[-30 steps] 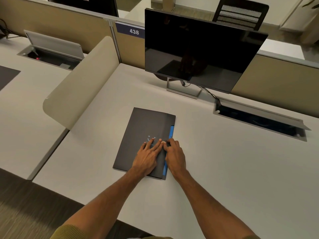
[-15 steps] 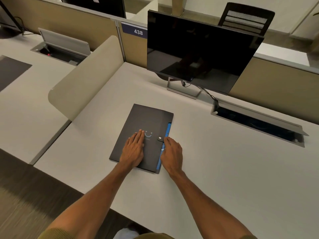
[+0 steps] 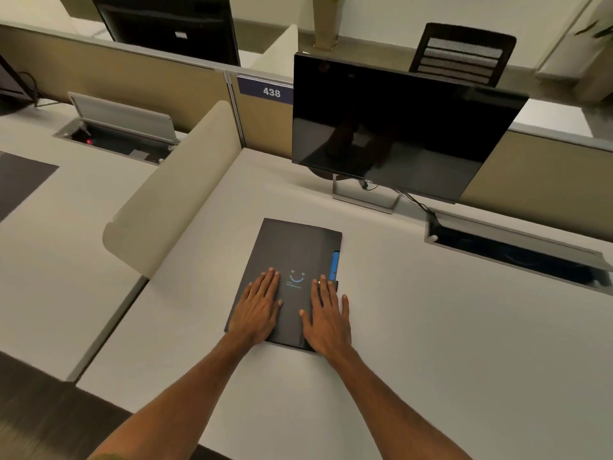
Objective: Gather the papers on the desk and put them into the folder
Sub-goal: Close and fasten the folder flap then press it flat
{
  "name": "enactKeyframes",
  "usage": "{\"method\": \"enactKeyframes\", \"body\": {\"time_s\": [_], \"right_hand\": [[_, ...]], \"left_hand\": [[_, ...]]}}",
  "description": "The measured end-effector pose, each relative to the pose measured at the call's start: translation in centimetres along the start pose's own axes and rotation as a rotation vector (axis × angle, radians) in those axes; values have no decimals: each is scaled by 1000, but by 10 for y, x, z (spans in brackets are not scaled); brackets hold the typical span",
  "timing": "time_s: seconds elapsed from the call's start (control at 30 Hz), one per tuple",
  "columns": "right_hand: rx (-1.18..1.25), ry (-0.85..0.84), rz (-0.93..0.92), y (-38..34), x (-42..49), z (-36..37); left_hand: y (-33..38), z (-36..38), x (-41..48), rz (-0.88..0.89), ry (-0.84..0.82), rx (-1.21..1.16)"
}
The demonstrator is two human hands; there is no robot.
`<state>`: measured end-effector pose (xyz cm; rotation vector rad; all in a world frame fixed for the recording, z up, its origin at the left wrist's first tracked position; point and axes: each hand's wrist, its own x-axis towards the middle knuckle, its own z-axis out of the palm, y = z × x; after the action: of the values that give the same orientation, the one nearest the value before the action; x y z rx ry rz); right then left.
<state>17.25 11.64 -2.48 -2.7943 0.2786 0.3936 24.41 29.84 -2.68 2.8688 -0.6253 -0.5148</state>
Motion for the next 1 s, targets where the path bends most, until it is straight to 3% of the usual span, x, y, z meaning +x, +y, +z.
{"method": "enactKeyframes", "body": {"time_s": [0.43,1.0], "right_hand": [[-13,-26,39,-52,98,-22],[-10,-1,104,-56,212,-51]], "left_hand": [[-83,-49,90,32,0,-13],[-103,-87,211,77,-47,-10]]}}
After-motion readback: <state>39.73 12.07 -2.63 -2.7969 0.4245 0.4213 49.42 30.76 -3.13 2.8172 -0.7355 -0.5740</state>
